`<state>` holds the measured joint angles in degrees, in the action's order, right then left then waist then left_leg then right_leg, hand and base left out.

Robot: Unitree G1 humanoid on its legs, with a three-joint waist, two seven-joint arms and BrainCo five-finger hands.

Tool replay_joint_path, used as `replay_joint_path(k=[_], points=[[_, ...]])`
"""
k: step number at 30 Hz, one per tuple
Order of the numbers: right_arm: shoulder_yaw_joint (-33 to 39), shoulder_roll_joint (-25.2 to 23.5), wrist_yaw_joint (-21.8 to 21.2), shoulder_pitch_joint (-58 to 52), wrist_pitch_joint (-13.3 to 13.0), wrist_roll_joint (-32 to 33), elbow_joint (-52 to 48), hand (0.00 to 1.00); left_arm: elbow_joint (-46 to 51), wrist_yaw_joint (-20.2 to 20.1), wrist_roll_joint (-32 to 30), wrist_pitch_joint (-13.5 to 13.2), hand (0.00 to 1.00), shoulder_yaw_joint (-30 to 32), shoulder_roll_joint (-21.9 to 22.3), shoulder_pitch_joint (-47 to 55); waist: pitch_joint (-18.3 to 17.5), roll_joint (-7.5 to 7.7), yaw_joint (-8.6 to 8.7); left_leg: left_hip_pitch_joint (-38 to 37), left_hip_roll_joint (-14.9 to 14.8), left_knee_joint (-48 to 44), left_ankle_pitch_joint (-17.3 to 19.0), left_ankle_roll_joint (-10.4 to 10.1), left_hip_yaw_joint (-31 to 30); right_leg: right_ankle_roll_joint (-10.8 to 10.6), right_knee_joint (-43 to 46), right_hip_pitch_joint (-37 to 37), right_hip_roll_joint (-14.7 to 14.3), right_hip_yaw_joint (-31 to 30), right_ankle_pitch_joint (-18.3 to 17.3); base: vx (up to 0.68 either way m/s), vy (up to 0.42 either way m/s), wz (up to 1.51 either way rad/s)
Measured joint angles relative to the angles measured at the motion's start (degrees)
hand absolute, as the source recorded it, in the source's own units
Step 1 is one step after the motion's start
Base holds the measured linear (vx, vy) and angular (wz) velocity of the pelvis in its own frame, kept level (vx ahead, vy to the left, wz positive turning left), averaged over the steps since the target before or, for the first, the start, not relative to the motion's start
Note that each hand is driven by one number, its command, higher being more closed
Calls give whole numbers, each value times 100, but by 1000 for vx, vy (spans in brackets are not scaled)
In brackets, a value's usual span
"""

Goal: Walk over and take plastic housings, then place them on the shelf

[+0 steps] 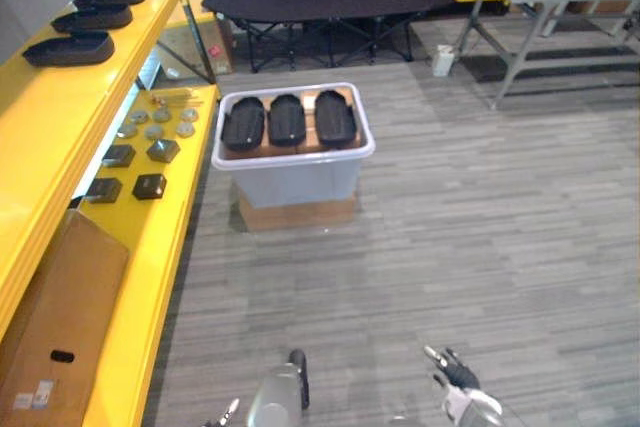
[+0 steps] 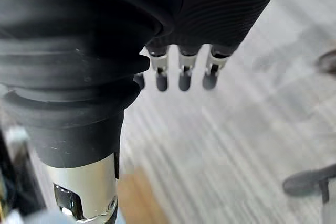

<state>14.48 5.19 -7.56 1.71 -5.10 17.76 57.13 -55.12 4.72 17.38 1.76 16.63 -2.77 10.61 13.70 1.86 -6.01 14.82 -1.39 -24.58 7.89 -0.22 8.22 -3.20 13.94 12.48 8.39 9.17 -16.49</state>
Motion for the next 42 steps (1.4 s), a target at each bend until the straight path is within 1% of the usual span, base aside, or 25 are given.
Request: replay_joint_path(k=[2, 4, 5, 6, 8, 10, 11, 13, 14, 15, 16, 19, 20, 22, 23, 24, 25, 26, 28, 29, 30, 32, 34, 36, 42], points=[[6, 82, 0, 46, 0, 5, 47, 0, -7, -80, -66, 68, 0, -6, -82, -71, -20, 55, 19, -34, 122, -310, 410, 169, 26, -63, 715, -194, 180, -86, 35, 467, 222, 2], [7, 117, -10, 22, 20, 0, 221, 0, -16, -92, -228, 76, 0, -120, -121, -62, -18, 57, 48, -387, 205, -296, 676, 248, 82, -570, 2423, -816, 446, -193, 222, 487, 190, -1], [17, 114, -27, -56, 41, 8, 331, 0, -17, -91, -220, 36, 0, -225, -163, -88, -6, 45, 67, -722, 257, -256, 803, 324, 62, -616, 3337, -1107, 573, -130, 124, 466, 92, 11], [15, 111, -82, -172, 60, 156, 455, 0, -14, -76, -201, -42, 0, -284, -193, -109, 6, 23, 62, -1098, 279, -94, 844, 344, 50, -461, 3685, -1245, 592, -47, -69, 463, 64, 16], [17, 100, -111, -331, 68, 653, 509, 0, -2, -61, -145, -72, 0, -391, -186, -198, -6, -95, 138, -1606, 217, 279, 849, 342, -9, -200, 3307, -1450, 459, 261, -292, 417, 2, 14], [146, 79, -94, -394, 55, 1099, 495, 0, -11, -62, -152, -124, 0, -396, -131, -367, -100, -294, 338, -1812, -31, 534, 849, 332, -144, -192, 1847, -1973, 118, 404, -305, 378, -69, 25], [273, 69, -93, -395, 49, 1110, 493, 0, -11, -57, -151, -181, 0, -396, -116, -443, -99, -327, 383, -1899, -123, 638, 866, 259, -148, -232, 1358, -2196, 79, 372, -92, 318, -108, 19], [584, -69, -50, -501, 56, 1053, 465, 0, -14, -24, -84, -254, 0, -374, -54, -538, -72, -394, 362, -2161, -313, 740, 1027, -24, -135, -206, 446, -2537, 93, 361, 743, 346, -168, 1], [626, -145, -26, -553, 61, 1040, 453, 0, -15, -7, 30, -262, 0, -343, -51, -529, -74, -364, 362, -2237, -342, 746, 1081, -111, -133, -194, 246, -2576, 110, 367, 983, 368, -265, 6], [669, -300, 6, -669, 92, 953, 415, 0, -2, 29, 103, -275, 0, -236, -48, -467, -149, -215, 379, -2397, -335, 747, 1215, -287, -148, -211, 67, -2617, 234, 363, 1453, 403, -344, 24], [679, -293, 12, -815, 128, 922, 366, 0, -28, 70, 251, -279, 0, -135, -20, -450, -214, -137, 433, -2560, -401, 730, 1449, -423, -254, -135, 443, -2673, 254, 367, 1954, 390, -339, 25], [823, -181, 67, -782, 163, 829, 311, 0, -37, 139, 220, -270, 0, -90, 481, -460, -356, -477, 459, -2536, -788, 412, 1501, -452, -416, 30, 1411, -2938, 92, 617, 977, 366, -276, 19], [858, -201, 70, -789, 165, 813, 299, 0, -14, 137, 232, -270, 0, -76, 498, -462, -360, -508, 464, -2381, -834, 52, 1453, -401, -513, 59, 1513, -2920, 95, 678, 855, 334, -297, 32], [902, -185, 117, -852, 173, 719, 292, 0, -24, 162, 239, -256, 0, 82, 564, -406, -369, -542, 517, -1785, -1006, -1340, 990, -562, -664, 77, 1590, -2626, 62, 822, 572, 316, -285, 36], [892, -161, 123, -895, 149, 581, 279, 0, -12, 194, 240, -270, 0, 127, 579, -383, -373, -590, 517, -1421, -1134, -2285, 547, -741, -775, 140, 1523, -2293, 11, 914, 415, 304, -206, 36], [878, -142, 123, -888, 137, 471, 276, 0, -2, 190, 272, -272, 0, 126, 568, -370, -354, -639, 516, -1096, -1246, -3034, 548, -749, -779, 189, 1357, -1937, -65, 999, 354, 273, -132, 27], [854, -140, 124, -880, 127, 417, 277, 0, -2, 187, 298, -271, 0, 121, 561, -368, -350, -643, 514, -945, -1268, -3221, 581, -736, -742, 186, 1229, -1796, -101, 1018, 349, 310, -97, 10], [757, -144, 119, -828, 86, 379, 277, 0, 2, 183, 306, -262, 0, 118, 540, -365, -349, -640, 497, -684, -1274, -3223, 666, -708, -579, 163, 960, -1541, -153, 1055, 381, 311, -24, -5], [743, -183, 119, -686, -28, 394, 288, 0, 11, 183, 301, -253, 0, 96, 517, -394, -323, -599, 468, -415, -1134, -2253, 745, -649, -211, 115, 552, -1259, -141, 1049, 499, 278, 52, -10], [720, -185, 120, -631, -117, 394, 289, 0, 17, 163, 294, -248, 0, 73, 507, -407, -314, -596, 443, -360, -1000, -1264, 722, -626, -94, 47, 396, -1133, -106, 1027, 543, 297, 137, -18], [652, -118, 119, -590, -176, 394, 291, 0, 14, 128, 276, -248, 0, 55, 500, -421, -307, -600, 383, -406, -878, -157, 322, -456, -84, -99, 384, -1097, -77, 960, 550, 299, 163, -27], [468, -249, 116, -465, -215, 384, 358, 0, 7, 102, 184, -250, 0, -31, 293, -494, -272, -275, 255, -784, -538, 288, 171, -295, 186, -257, 283, -1037, 166, 764, 546, 267, 132, -23], [390, -273, 119, -343, -264, 361, 346, 0, -9, 110, 156, -209, 0, -169, 39, -637, -177, -11, 282, -746, -362, 302, 174, -290, 189, -349, 104, -978, 301, 790, 602, 291, 111, 3], [393, -221, 91, -261, -265, 319, 346, 0, -21, 109, 7, -160, 0, -258, -145, -688, -108, 76, 314, -737, -264, 305, 199, -248, 156, -384, 63, -913, 379, 818, 637, 228, 102, 22], [369, -151, -68, -262, -343, -146, 410, 0, -7, 149, 51, -254, 0, -589, -189, -680, -84, -8, 329, -988, -185, 407, 225, -204, 1, -437, -300, -425, 361, 1061, 863, 141, 29, 19]])
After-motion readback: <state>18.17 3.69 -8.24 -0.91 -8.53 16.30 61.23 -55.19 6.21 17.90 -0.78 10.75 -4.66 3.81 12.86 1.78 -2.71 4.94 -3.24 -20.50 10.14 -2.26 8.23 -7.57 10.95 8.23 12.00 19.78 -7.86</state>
